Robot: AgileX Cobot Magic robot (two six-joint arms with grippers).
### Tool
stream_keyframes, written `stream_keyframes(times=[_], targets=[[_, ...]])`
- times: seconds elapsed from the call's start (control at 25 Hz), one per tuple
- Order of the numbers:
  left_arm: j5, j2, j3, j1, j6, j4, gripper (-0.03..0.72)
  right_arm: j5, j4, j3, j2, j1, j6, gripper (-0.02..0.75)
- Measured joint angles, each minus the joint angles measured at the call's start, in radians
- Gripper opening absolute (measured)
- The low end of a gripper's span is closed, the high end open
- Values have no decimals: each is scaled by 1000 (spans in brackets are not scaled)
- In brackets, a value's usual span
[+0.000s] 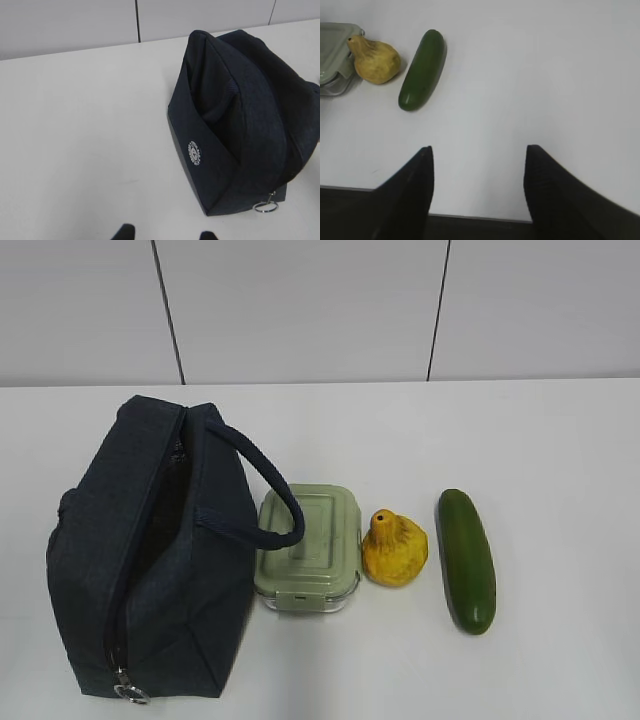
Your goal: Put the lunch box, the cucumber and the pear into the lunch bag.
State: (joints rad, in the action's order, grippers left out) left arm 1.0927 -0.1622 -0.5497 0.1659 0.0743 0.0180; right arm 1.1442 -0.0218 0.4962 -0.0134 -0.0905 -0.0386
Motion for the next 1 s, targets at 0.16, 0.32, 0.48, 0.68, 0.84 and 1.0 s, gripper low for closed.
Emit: stream_keyframes(times=[0.16, 0.32, 0.48, 0.68, 0.84, 1.0], targets=[[-144, -191, -24, 5, 0, 13, 255, -9, 32, 0, -148, 0, 0, 443], [-320, -422, -52, 5, 5, 71, 258, -107, 66, 27, -360, 0, 0, 443], [-420, -662, -127, 8, 105, 183, 258, -204, 100, 92, -615, 0, 26, 443], [-417, -926, -288, 10, 268, 361, 293, -237, 115, 218, -913, 0, 57, 443], [-317, -1059, -407, 6, 400, 493, 351, -279, 170, 312, -1075, 0, 106, 443], [-208, -1120, -471, -17, 476, 574, 363, -316, 256, 388, -1222, 0, 165, 443]])
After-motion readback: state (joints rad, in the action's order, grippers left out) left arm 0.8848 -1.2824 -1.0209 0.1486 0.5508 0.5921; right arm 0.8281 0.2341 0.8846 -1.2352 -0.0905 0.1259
